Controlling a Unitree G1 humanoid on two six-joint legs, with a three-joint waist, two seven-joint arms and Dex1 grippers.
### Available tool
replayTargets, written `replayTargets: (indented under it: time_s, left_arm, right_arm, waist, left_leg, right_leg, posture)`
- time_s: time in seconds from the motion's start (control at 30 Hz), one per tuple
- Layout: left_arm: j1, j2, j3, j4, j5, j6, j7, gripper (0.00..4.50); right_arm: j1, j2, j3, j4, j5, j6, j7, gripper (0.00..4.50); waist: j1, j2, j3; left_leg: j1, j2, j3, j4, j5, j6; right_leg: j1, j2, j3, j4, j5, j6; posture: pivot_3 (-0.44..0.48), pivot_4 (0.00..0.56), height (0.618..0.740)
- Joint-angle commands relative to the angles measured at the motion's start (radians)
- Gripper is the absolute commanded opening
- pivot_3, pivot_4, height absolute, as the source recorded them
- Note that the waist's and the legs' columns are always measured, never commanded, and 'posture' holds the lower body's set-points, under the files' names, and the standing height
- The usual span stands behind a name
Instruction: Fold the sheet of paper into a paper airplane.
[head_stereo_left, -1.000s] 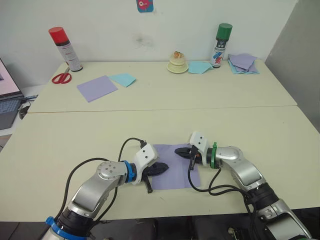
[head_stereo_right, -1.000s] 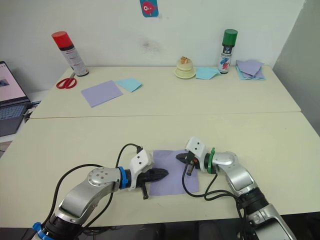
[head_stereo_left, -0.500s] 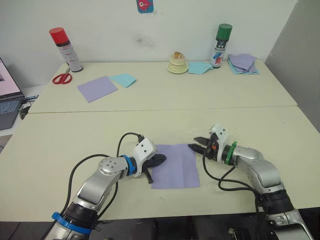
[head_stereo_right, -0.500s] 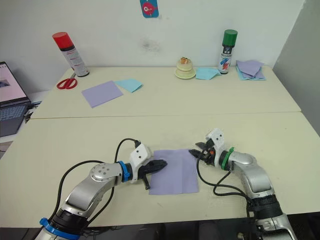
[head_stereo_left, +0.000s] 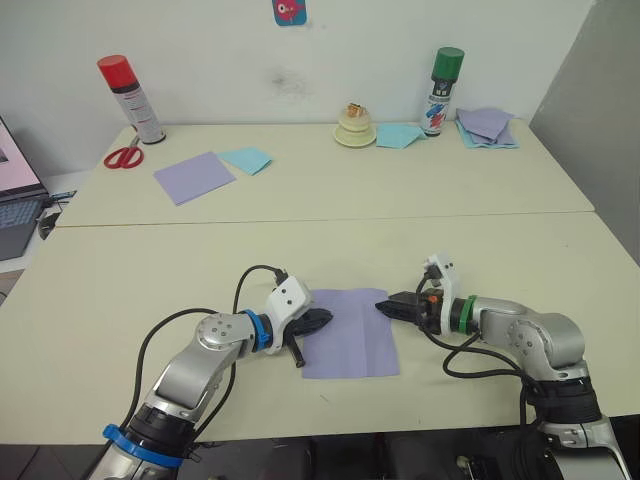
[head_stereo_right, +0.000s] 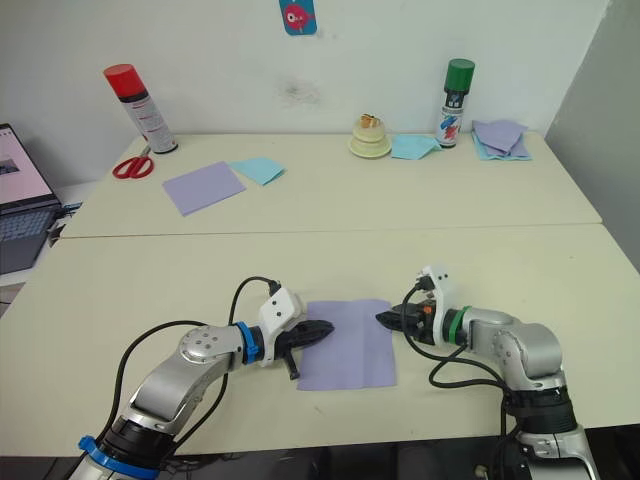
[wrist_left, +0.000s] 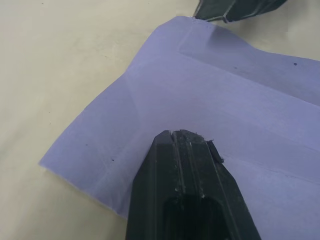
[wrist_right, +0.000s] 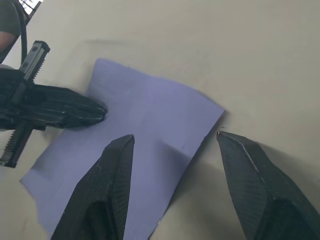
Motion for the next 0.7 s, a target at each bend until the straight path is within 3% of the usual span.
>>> replayTargets:
  time_s: [0.03, 0.33, 0.63, 0.7]
  left_arm:
    - [0.003, 0.009, 0.004, 0.013, 0.019, 0.005, -0.001, 0.00]
    - [0.002, 0.013, 0.008, 0.019, 0.023, -0.001, 0.001, 0.00]
    - [-0.005, 0.009, 0.001, 0.026, 0.027, -0.006, 0.002, 0.00]
    - [-0.006, 0.009, 0.001, 0.028, 0.028, -0.008, 0.000, 0.00]
  right_arm:
    - [-0.010, 0.020, -0.022, -0.018, 0.044, 0.090, -0.039, 2.71]
    - [-0.056, 0.151, -0.140, 0.024, 0.093, 0.198, -0.152, 2.71]
    - [-0.080, 0.224, -0.204, 0.126, 0.082, 0.122, -0.213, 2.71]
    - [-0.081, 0.226, -0.207, 0.142, 0.078, 0.098, -0.220, 2.34]
  waist:
    - [0.000, 0.000, 0.000]
    - [-0.002, 0.000, 0.000]
    - [-0.004, 0.001, -0.001]
    - [-0.005, 0.001, -0.001]
  left_leg:
    - [0.000, 0.000, 0.000, 0.000, 0.000, 0.000]
    - [0.000, 0.001, 0.000, 0.000, 0.000, 0.000]
    - [0.001, 0.001, 0.001, 0.000, 0.000, 0.000]
    - [0.001, 0.002, 0.001, 0.000, 0.000, 0.000]
  right_leg:
    - [0.000, 0.000, 0.000, 0.000, 0.000, 0.000]
    - [0.000, 0.001, 0.000, 0.000, 0.000, 0.000]
    - [0.000, 0.002, 0.001, 0.001, 0.000, -0.001]
    - [0.000, 0.003, 0.001, 0.001, 0.000, 0.000]
  posture:
    - [0.000, 0.150, 0.740]
    - [0.000, 0.150, 0.740]
    - [0.000, 0.150, 0.740]
    - [0.000, 0.150, 0.740]
